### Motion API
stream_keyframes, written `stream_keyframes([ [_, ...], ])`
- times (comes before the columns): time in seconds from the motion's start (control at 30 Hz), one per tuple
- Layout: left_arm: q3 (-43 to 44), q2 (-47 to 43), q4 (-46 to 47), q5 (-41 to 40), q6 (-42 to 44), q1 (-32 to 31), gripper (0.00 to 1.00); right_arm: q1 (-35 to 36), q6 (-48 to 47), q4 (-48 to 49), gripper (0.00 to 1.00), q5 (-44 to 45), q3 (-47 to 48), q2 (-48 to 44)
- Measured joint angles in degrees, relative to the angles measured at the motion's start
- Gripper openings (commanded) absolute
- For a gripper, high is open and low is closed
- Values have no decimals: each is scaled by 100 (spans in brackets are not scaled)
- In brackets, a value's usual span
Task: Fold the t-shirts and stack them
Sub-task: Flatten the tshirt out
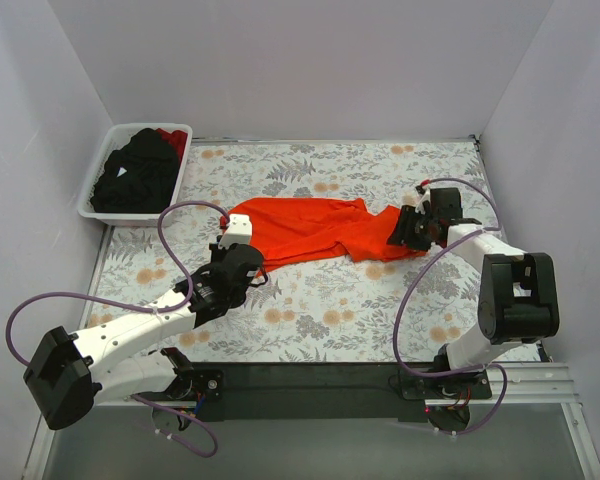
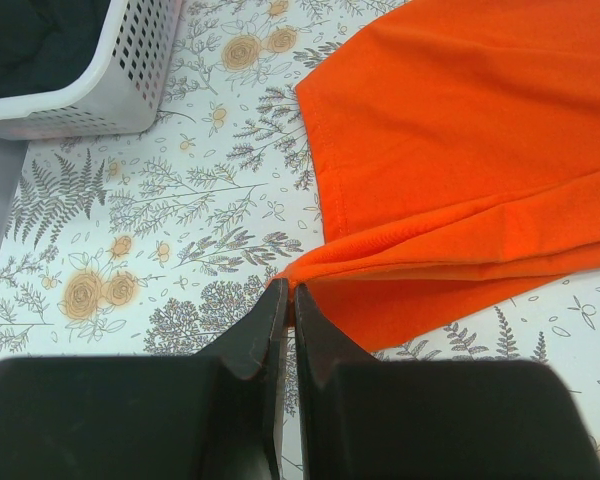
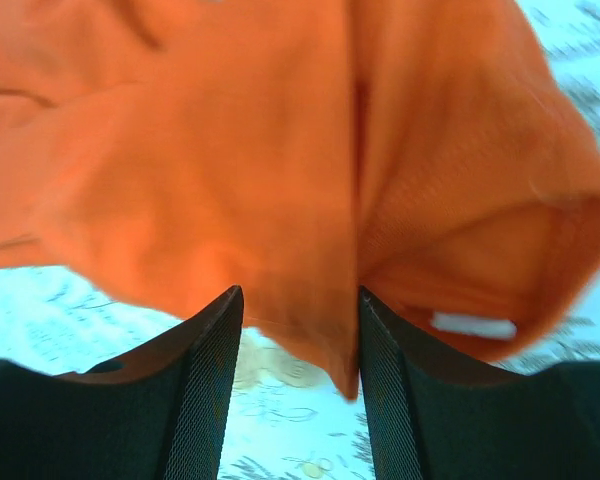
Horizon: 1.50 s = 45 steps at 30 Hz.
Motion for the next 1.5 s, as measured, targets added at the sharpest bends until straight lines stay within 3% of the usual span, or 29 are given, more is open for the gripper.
stream_keyframes([
  [0.17,0,-2,0,17,0,0,0,-157,81,-90,56,483,-291,2],
  [0.63,0,-11,0,42,0,0,0,-201,170,33,52,341,-461,-96],
  [1.0,0,-11,0,52,0,0,0,-201,199,74,38,151,-461,-457],
  [1.5,0,-11,0,52,0,0,0,-201,256,376,31,68,-470,-149],
])
